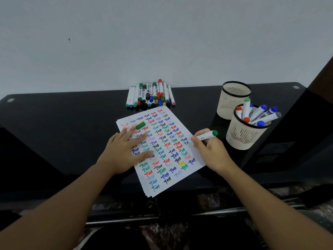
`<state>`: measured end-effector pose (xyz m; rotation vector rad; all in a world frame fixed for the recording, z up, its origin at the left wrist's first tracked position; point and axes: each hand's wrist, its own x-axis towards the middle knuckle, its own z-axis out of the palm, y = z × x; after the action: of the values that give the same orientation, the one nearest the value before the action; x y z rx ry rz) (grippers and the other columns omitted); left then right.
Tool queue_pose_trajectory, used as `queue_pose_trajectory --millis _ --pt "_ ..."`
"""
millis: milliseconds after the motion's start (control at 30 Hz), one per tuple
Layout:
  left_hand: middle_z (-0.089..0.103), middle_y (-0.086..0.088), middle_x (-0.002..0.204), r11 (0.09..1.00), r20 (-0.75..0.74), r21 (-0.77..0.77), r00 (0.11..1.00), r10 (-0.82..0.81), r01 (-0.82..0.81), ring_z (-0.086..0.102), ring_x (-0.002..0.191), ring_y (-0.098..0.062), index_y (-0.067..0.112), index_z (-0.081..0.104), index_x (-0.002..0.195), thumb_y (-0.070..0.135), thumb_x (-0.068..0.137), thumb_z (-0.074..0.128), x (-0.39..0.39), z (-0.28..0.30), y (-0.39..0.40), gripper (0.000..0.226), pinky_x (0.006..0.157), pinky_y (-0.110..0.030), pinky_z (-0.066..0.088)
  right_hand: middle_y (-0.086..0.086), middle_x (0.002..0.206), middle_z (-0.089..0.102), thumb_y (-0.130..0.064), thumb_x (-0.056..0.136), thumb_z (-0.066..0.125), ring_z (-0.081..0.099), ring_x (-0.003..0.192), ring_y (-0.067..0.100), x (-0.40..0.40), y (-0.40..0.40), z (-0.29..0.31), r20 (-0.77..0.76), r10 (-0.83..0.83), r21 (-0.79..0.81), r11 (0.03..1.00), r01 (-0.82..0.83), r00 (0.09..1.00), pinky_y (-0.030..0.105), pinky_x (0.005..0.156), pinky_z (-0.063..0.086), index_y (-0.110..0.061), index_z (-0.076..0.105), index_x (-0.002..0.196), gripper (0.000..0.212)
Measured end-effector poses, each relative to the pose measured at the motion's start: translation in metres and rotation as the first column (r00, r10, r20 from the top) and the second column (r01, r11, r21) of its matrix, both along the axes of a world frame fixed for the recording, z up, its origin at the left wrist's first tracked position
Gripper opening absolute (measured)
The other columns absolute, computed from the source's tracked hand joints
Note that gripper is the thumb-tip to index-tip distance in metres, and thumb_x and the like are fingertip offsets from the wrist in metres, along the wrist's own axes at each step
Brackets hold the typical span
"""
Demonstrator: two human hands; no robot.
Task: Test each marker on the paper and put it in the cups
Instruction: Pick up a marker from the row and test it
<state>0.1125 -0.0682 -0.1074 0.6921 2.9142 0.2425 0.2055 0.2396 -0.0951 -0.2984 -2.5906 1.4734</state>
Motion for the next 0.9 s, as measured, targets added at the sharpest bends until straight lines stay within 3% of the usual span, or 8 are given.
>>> queue_pose_trajectory --millis 67,233,433,567,733,900 --pt "-0.004 0.01 0.17 1.0 0.001 0.002 1.0 0.002 -0.002 -0.004 0.157 -0.018 0.062 0.013 0.152 0.102 0.074 0.018 0.0002 0.0002 0.0004 0.088 0.126 -0.046 0.0 -0.007 0.09 0.07 -0.039 0.105 0.058 0.066 0.083 0.003 -0.0004 0.0003 -0.0007 0.01 0.004 0.001 1.0 -0.004 1.0 0.024 0.066 0.05 -0.027 0.061 0.103 0.012" --pt "-0.005 0.01 0.17 1.0 0.0 0.019 1.0 0.003 -0.003 -0.005 0.157 -0.018 0.062 0.014 0.152 0.102 0.073 0.019 0.0015 0.001 0.0007 0.088 0.126 -0.046 0.0 -0.006 0.089 0.068 -0.038 0.106 0.057 0.064 0.082 -0.003 -0.0001 0.0011 -0.0012 -0.014 -0.019 0.015 1.0 0.019 1.0 0.016 0.061 0.045 -0.024 0.059 0.104 0.014" --pt "-0.005 0.009 0.17 1.0 0.002 0.008 1.0 0.002 -0.002 -0.005 0.157 -0.019 0.062 0.013 0.152 0.102 0.073 0.018 0.0001 0.0008 -0.0004 0.089 0.126 -0.047 0.0 -0.006 0.089 0.069 -0.039 0.106 0.057 0.065 0.083 0.001 -0.0013 0.0012 -0.0022 -0.005 0.002 0.026 1.0 -0.002 1.0 0.028 0.068 0.053 -0.027 0.06 0.103 0.012" --pt "-0.004 0.009 0.17 1.0 0.003 0.012 1.0 0.005 -0.005 -0.004 0.157 -0.019 0.063 0.014 0.152 0.102 0.073 0.018 0.0005 0.0001 -0.0001 0.089 0.126 -0.047 0.001 -0.006 0.087 0.067 -0.037 0.106 0.057 0.063 0.078 -0.006 0.0005 0.001 -0.0012 -0.012 -0.011 0.025 1.0 0.012 1.0 0.014 0.058 0.046 -0.023 0.059 0.103 0.015" --pt "-0.005 0.01 0.17 1.0 -0.005 0.014 1.0 0.004 -0.004 -0.005 0.157 -0.018 0.063 0.013 0.152 0.102 0.073 0.018 0.0002 -0.0005 -0.0004 0.088 0.126 -0.046 0.0 -0.005 0.09 0.069 -0.037 0.106 0.058 0.066 0.083 0.004 -0.0019 -0.0001 -0.0009 -0.015 -0.012 -0.002 1.0 0.012 1.0 0.026 0.067 0.052 -0.026 0.06 0.103 0.012" --pt "-0.005 0.01 0.17 1.0 -0.005 0.015 1.0 0.002 -0.002 -0.006 0.157 -0.017 0.062 0.014 0.152 0.102 0.072 0.017 0.0005 -0.001 0.0001 0.089 0.126 -0.046 0.0 -0.005 0.086 0.068 -0.038 0.107 0.056 0.064 0.079 0.001 0.0008 0.0005 -0.0019 -0.028 -0.006 0.047 0.999 0.008 1.0 0.022 0.061 0.048 -0.022 0.057 0.102 0.016"
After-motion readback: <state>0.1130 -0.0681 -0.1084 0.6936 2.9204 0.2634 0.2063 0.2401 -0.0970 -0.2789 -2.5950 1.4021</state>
